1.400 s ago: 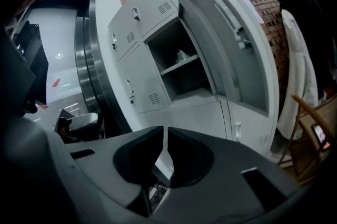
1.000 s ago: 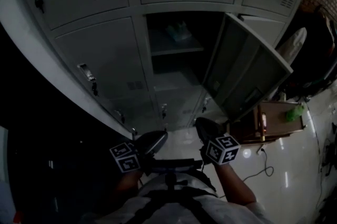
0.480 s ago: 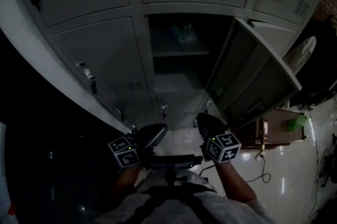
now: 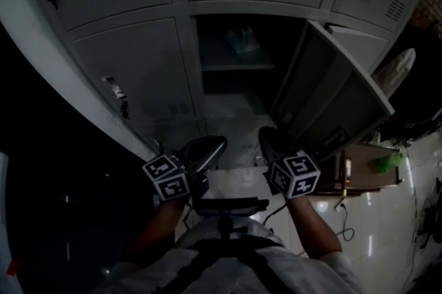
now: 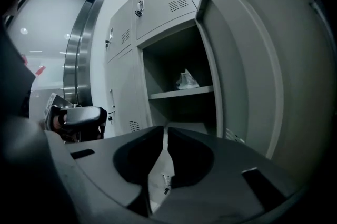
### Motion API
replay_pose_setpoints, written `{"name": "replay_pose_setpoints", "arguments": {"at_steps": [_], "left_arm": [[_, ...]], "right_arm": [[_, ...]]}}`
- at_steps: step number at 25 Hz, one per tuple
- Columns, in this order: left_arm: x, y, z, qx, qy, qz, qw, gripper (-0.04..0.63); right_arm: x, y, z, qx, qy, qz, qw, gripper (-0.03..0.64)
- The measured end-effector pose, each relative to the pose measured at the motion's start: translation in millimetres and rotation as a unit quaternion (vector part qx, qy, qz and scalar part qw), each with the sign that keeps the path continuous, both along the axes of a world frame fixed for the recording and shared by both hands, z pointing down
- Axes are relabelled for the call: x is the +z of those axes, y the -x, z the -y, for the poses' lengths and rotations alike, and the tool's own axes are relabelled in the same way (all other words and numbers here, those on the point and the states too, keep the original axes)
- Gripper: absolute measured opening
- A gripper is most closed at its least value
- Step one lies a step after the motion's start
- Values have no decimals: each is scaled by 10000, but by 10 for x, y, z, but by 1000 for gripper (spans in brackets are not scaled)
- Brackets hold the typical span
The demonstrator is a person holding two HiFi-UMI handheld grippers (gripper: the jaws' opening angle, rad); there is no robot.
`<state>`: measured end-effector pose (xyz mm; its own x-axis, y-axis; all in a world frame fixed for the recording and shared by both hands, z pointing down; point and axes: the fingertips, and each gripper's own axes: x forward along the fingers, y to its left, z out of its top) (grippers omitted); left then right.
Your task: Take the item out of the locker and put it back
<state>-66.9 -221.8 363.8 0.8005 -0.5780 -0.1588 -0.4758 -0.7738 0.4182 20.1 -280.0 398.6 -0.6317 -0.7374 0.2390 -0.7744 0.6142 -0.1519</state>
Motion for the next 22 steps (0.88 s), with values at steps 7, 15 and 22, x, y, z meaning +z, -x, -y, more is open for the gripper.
{"name": "replay_pose_setpoints", "arguments": {"at_steps": [7,15,22], "left_arm": [[-328,4,279,-62,-463,173,9988,2],[-567,-32,607,-206,-800,362,9959,29],[-639,-62,846,-232,-821,458,9953,37]], "right_arm": [[-441,118,324,23,-433,-12,9991,37],[-808,252,777,288,-832,-192,9959,96],[-1100,407,1200,431,-1059,-306,9930,141]]}}
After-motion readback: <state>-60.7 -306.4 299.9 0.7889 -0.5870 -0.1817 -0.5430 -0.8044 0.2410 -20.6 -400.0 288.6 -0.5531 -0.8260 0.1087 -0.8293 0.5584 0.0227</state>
